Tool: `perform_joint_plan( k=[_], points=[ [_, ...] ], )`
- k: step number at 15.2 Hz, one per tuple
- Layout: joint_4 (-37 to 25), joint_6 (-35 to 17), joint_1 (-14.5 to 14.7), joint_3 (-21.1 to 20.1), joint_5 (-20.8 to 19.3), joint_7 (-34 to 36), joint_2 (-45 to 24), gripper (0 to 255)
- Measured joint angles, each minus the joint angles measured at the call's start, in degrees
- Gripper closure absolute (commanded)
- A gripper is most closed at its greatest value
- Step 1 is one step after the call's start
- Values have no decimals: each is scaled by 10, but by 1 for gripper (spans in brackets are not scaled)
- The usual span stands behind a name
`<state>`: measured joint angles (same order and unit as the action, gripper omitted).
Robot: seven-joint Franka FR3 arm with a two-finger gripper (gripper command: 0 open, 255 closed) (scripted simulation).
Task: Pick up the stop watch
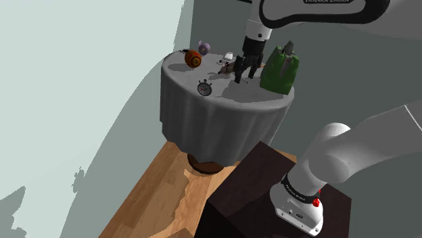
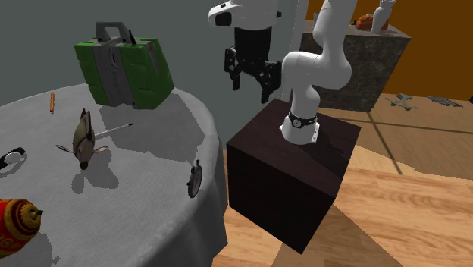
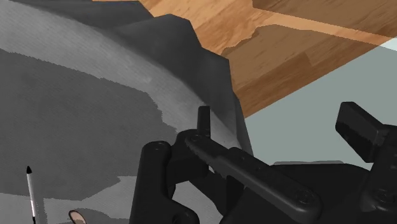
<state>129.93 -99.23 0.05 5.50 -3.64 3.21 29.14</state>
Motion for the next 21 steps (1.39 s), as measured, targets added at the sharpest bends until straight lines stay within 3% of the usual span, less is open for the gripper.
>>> perform_joint_plan(
  k=[8, 14, 21],
  points=[
    [-108, -71, 10, 28, 4, -83, -185, 0],
    [-209, -87, 11, 34, 17, -137, -308, 0],
    [-191, -134, 10, 34, 20, -143, -337, 0]
  ],
)
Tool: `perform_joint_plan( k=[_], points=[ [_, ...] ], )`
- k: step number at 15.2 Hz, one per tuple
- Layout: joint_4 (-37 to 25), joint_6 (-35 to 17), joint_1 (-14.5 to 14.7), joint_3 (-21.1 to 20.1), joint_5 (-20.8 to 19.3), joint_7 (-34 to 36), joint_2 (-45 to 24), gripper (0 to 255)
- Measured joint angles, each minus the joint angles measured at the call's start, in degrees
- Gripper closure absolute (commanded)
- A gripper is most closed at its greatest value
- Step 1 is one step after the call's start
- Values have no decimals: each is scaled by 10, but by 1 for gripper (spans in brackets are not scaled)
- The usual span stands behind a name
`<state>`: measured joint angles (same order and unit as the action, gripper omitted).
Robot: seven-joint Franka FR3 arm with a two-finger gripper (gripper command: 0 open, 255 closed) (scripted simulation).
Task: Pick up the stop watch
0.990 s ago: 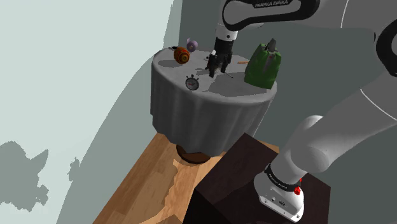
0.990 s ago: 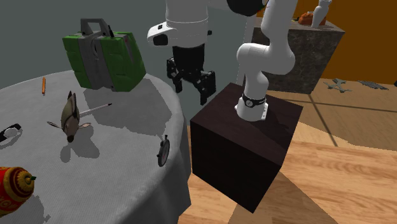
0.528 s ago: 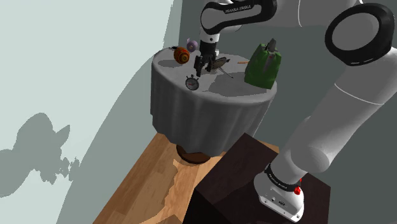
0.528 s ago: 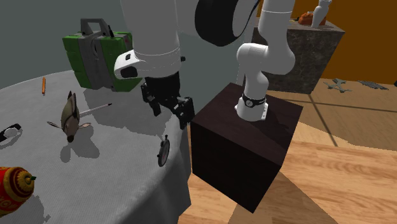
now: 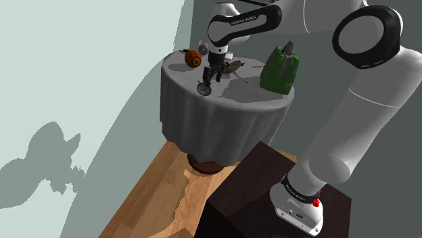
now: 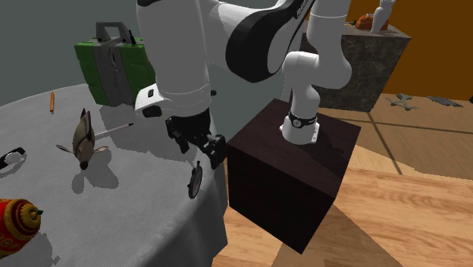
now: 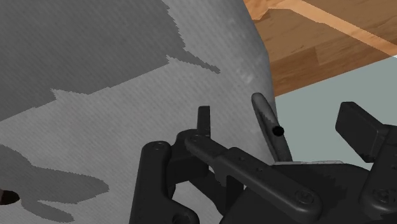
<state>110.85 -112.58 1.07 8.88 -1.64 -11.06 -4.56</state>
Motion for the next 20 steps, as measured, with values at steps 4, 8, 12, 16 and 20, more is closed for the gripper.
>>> perform_joint_plan(
  k=[4, 8, 12, 16, 20],
  points=[
    [8, -10, 0, 0, 0, 1, -1, 255],
    [8, -10, 0, 0, 0, 1, -2, 255],
    [9, -11, 0, 0, 0, 0, -2, 255],
    [-8, 11, 1, 0, 0, 1, 4, 255],
    [-27, 40, 0, 0, -2, -1, 13, 255]
  ],
)
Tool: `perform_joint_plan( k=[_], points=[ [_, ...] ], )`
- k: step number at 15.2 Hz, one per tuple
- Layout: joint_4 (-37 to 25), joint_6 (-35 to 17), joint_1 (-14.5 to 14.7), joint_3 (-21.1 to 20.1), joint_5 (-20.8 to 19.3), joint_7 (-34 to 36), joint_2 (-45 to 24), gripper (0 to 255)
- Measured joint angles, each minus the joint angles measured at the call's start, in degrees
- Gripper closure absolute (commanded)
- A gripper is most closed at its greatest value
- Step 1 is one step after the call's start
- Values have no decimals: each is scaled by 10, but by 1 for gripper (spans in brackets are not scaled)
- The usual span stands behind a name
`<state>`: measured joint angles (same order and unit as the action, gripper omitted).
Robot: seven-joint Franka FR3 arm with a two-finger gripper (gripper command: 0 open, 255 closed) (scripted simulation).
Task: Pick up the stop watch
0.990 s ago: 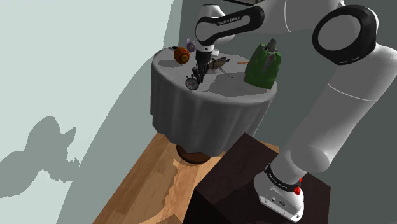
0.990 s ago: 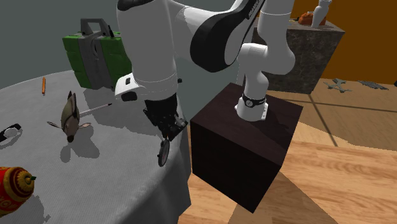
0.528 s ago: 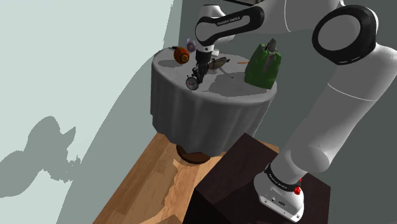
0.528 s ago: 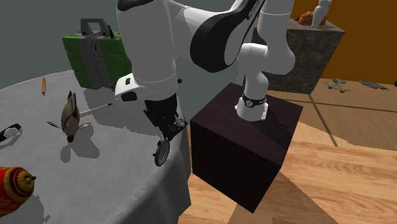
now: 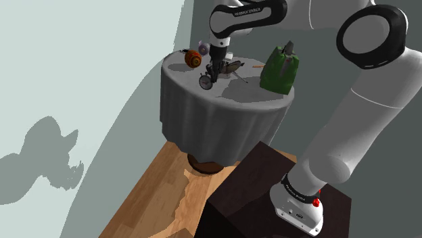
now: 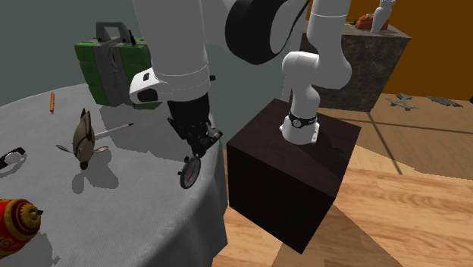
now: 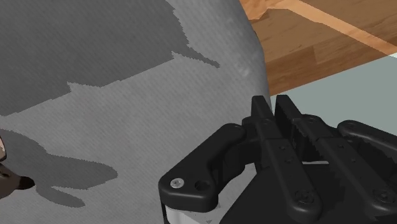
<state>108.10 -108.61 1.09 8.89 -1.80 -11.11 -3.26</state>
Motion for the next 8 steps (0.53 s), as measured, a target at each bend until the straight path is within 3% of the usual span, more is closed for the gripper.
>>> perform_joint_plan(
  k=[8],
  points=[
    [-49, 56, 0, 0, -1, -1, 8, 255]
  ],
)
